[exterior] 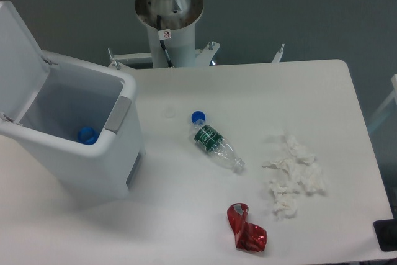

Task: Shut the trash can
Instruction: 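Lower the gripper behind the raised white lid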

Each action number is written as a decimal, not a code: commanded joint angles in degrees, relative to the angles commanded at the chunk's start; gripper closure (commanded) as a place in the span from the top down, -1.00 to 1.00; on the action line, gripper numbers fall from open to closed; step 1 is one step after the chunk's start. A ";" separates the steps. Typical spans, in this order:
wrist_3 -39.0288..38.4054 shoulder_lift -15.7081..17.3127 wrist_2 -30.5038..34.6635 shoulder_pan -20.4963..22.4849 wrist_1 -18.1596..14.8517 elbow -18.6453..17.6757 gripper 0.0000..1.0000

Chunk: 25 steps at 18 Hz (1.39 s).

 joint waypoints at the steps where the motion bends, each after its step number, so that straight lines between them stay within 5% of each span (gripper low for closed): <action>1: -0.35 0.17 0.18 0.09 0.09 0.18 -1.00; 25: -1.67 1.06 9.14 2.11 -0.09 0.27 -1.00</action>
